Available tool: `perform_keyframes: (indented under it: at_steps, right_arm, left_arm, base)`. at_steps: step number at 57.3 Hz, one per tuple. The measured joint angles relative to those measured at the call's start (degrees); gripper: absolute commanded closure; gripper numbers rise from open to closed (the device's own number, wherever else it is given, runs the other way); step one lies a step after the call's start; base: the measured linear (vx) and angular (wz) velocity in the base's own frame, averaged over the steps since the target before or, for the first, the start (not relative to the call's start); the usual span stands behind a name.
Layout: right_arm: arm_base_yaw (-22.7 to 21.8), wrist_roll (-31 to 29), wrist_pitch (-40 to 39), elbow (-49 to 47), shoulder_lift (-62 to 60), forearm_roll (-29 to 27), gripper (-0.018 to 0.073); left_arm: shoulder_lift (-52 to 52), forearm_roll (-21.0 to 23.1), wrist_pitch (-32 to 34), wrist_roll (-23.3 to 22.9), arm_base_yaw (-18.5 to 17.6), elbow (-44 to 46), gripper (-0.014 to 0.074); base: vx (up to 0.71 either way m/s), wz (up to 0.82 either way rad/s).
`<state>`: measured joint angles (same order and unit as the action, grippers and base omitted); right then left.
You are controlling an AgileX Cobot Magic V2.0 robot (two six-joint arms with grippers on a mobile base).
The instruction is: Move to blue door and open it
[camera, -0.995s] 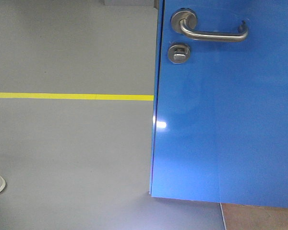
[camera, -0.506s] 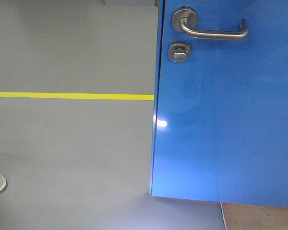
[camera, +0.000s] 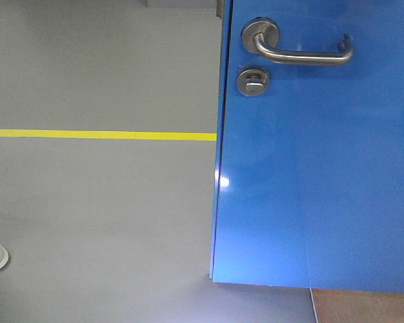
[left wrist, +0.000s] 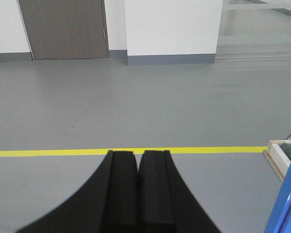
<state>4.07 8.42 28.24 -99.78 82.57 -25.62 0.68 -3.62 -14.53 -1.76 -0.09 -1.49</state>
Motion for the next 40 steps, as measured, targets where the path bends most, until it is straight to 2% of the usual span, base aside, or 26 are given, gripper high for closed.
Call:
perform_keyframes:
  at_steps: [6,11,19,22,28,34,40]
  right_arm:
    - [0.0,0.0,0.1,0.0,-0.1,2.7,0.0547]
    - [0.8,0.0,1.1,0.0,-0.7,7.7,0.0547]
    - [5.2,0.0,2.8,3.0,-4.9,21.5,0.0547]
    - [7.4,-0.1,1.4,7.1,-7.7,27.3,0.0547]
    - [10.1,-0.1,-5.7,18.1,-14.3,33.9,0.0547]
    - [10.5,-0.1,-13.7,32.7,-21.9,36.1,0.0547]
    - [10.4,-0.1,-17.9,45.3,-30.8,36.4,0.0547]
  left_arm:
    - [0.0,0.0,0.0,0.0,0.0,0.0,0.0524]
    - [0.0,0.0,0.0,0.0,0.0,0.0,0.0524]
    - [0.0,0.0,0.0,0.0,0.0,0.0,0.0524]
    - [0.0,0.0,0.0,0.0,0.0,0.0,0.0524]
    - [0.0,0.0,0.0,0.0,0.0,0.0,0.0524]
    - [0.0,0.0,0.0,0.0,0.0,0.0,0.0524]
    - [0.0,0.0,0.0,0.0,0.0,0.0,0.0524]
  base:
    - [0.00,0.00]
    - [0.00,0.00]
    - [0.00,0.00]
    - [0.00,0.00]
    - [0.00,0.00]
    - [0.00,0.00]
    - [0.00,0.00]
